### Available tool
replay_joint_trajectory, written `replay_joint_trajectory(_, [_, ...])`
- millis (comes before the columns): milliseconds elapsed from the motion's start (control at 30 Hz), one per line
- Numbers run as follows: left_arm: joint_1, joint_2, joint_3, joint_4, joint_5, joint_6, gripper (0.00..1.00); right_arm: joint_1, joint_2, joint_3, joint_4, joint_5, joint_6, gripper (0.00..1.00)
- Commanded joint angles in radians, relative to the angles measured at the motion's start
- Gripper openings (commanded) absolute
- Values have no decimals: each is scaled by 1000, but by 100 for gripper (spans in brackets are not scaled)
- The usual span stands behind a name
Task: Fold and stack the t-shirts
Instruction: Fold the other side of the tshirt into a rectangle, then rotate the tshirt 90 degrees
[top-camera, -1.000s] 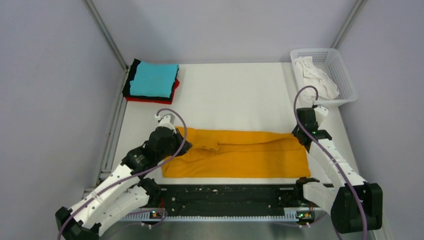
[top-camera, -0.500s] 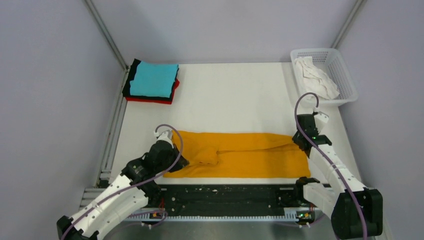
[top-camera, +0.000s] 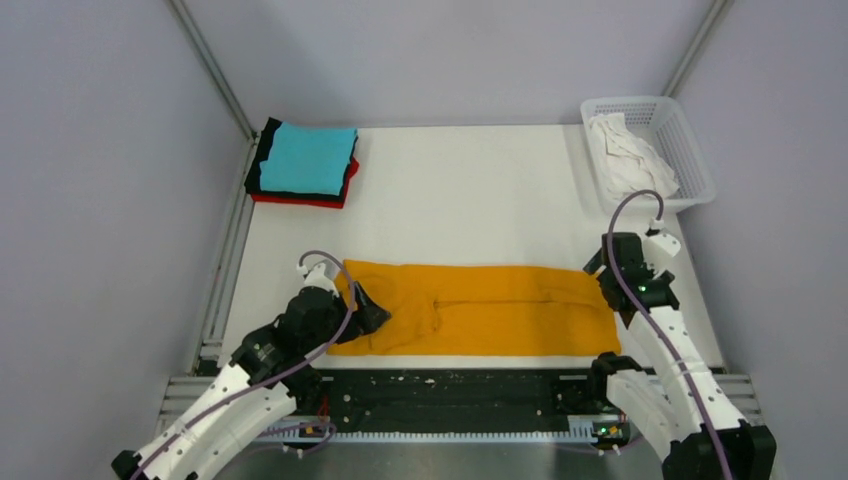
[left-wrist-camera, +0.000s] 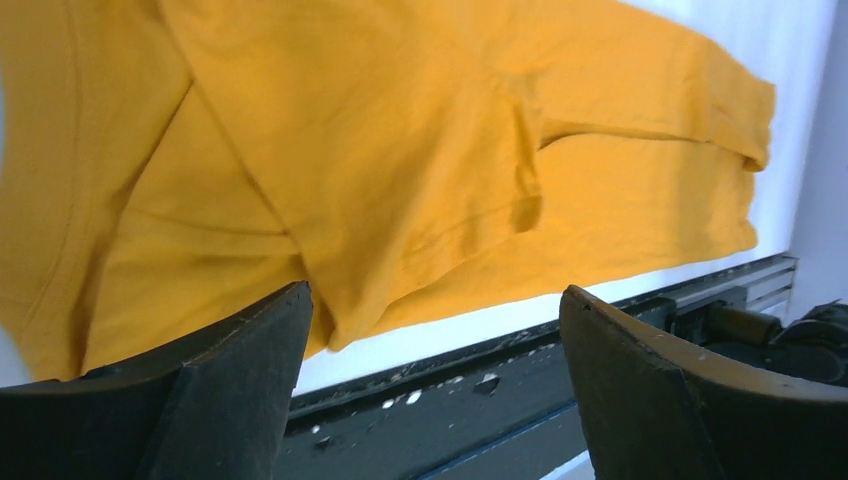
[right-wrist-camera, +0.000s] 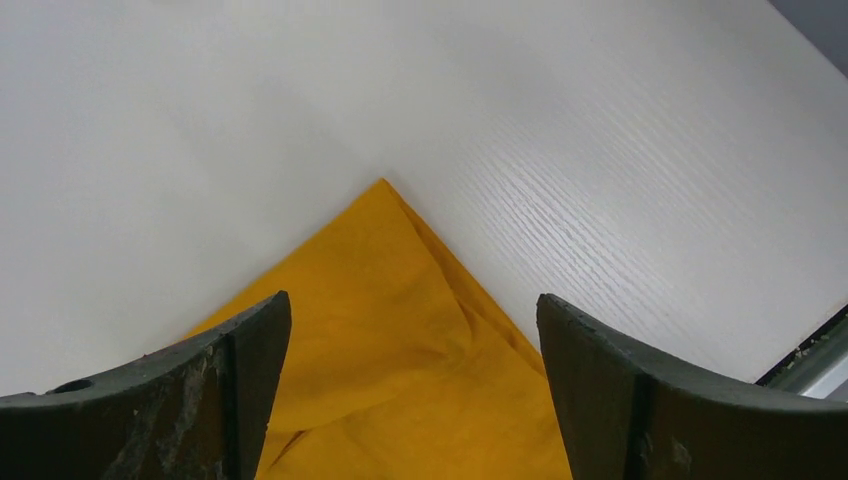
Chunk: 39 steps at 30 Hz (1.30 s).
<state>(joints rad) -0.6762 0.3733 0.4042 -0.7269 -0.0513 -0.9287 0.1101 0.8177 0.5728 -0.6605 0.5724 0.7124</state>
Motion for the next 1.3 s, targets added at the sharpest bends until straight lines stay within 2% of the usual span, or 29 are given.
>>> replay_joint_trajectory(0, [-3,80,35,254,1,70,99,11,-66,71,11,-34,-66,92])
replay_joint_trajectory(67, [-4,175,37,328,8,83,99,10,-99,52,96,-157,-117,94])
replay_joint_trajectory(133, [-4,281,40,413,18,88,99,11,-114,14,197,-346,-155,99])
replay_joint_trajectory(233, [-3,433,49,515,15,67,99,11,-109,-70,336,-587,-157,99])
replay_joint_trajectory(400, [4,640,35,646,-86,12,99,11,-50,-175,458,-637,-113,99])
replay_joint_trajectory(600, [53,841,27,818,-55,-29,99,11,23,-255,593,-703,-70,99])
replay_joint_trajectory(800, [164,1062,91,950,3,-51,99,12,63,-297,589,-735,-60,99])
replay_joint_trajectory(933, [217,1263,262,1037,79,-51,99,47,31,-361,652,-762,22,99])
replay_joint_trajectory(1000, [219,1378,388,1024,80,-53,99,107,8,-375,652,-731,52,99])
replay_joint_trajectory(1100, [228,1560,597,979,157,-82,99,189,-20,-376,610,-704,86,99])
replay_joint_trajectory(1267, [232,1813,858,1066,305,-190,97,392,9,-380,647,-662,168,99])
